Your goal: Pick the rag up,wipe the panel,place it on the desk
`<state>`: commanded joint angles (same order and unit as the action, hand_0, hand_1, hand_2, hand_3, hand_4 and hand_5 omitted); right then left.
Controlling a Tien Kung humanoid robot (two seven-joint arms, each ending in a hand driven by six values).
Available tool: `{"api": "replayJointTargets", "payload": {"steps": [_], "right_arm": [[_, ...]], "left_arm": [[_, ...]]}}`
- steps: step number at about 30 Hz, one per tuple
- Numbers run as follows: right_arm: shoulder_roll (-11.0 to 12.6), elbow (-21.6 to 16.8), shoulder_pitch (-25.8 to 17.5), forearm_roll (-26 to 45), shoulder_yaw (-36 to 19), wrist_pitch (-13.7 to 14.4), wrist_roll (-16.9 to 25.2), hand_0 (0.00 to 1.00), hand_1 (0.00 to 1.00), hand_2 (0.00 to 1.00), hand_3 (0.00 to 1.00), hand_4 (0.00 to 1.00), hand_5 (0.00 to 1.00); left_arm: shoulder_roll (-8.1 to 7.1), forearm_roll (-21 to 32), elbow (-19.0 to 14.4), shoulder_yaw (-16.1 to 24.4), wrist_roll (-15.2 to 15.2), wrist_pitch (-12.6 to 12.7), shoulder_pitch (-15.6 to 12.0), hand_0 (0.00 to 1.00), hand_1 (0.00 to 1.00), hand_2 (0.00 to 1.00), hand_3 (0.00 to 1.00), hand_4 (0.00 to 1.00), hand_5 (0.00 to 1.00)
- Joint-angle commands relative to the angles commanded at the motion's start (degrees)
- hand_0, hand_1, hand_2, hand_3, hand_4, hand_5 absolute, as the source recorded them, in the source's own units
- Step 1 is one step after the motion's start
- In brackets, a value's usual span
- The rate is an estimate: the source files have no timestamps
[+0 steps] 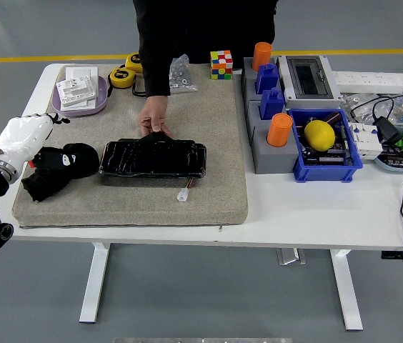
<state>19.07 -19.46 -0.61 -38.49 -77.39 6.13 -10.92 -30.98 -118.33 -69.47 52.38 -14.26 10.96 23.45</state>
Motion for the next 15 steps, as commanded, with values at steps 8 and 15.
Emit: {"api": "replayJointTargets", "payload": {"steps": [8, 15], "right_arm": [[0.03, -0.2, 0.12, -0.23, -0.28, 0.02, -0.06, 0.691, 0.464, 0.645, 0.618, 0.998, 0.682], [0.11, -0.39, 0.3, -0.55, -0.26, 0.06, -0.16, 0.691, 0.464, 0.645, 0.618, 0.998, 0.683]], "left_arm": [[0.37, 0.15, 1.37, -0.94, 0.06, 0.26, 0.38, 0.684, 0.803, 0.803, 0.768, 0.849, 0.389], [1.75, 0.89, 2.74, -1.77, 0.19, 0.46, 0.95, 0.682, 0.803, 0.802, 0.768, 0.846, 0.385]]}}
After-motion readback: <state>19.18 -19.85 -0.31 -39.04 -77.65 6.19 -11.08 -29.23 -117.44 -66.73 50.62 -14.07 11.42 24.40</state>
